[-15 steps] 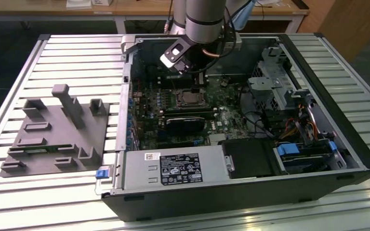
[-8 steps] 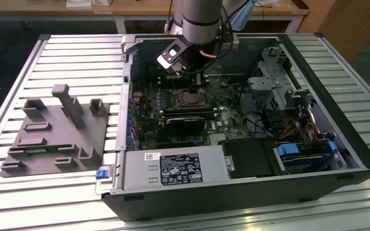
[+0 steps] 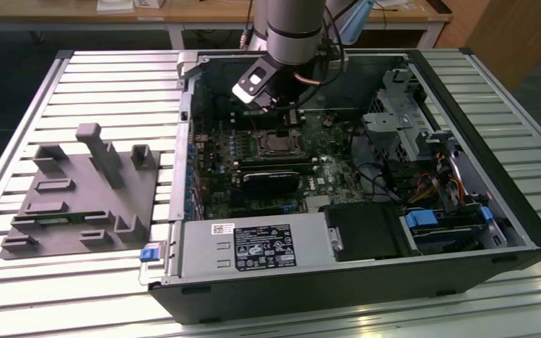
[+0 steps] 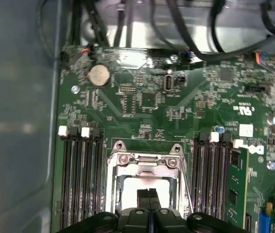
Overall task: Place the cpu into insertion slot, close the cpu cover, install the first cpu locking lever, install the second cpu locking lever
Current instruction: 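Close the cpu cover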
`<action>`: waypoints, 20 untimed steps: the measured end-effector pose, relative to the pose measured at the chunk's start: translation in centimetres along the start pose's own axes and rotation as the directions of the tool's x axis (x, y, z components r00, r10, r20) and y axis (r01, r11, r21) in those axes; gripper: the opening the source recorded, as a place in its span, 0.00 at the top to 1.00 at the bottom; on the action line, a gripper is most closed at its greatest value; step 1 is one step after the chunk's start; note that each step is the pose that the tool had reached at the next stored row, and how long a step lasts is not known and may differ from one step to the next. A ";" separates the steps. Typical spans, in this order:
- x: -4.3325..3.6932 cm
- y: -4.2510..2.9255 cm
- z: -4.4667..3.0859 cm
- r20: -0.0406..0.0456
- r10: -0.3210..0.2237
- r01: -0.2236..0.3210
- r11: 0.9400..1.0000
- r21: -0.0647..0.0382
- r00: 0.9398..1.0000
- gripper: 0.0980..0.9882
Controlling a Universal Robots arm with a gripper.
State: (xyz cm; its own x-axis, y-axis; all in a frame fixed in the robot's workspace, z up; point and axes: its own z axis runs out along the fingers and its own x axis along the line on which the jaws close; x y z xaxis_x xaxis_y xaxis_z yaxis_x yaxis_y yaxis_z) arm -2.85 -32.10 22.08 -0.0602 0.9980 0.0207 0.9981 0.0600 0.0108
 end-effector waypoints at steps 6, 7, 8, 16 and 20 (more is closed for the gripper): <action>0.00 0.00 0.05 -0.001 -0.109 0.109 0.994 0.002 0.994 0.99; 0.00 0.00 0.05 -0.001 -0.127 0.127 0.992 0.003 0.992 0.99; 0.00 0.00 0.06 -0.002 -0.145 0.145 0.989 0.003 0.989 0.99; 0.00 0.00 0.12 -0.004 -0.286 0.286 0.958 0.005 0.958 0.99; 0.00 0.00 0.14 -0.005 -0.355 0.355 0.935 0.007 0.935 0.99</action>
State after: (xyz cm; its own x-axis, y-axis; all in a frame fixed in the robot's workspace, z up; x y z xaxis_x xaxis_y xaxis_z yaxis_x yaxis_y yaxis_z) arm -2.85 -32.10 21.94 -0.4110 0.9114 0.0206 0.9116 0.4109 0.0108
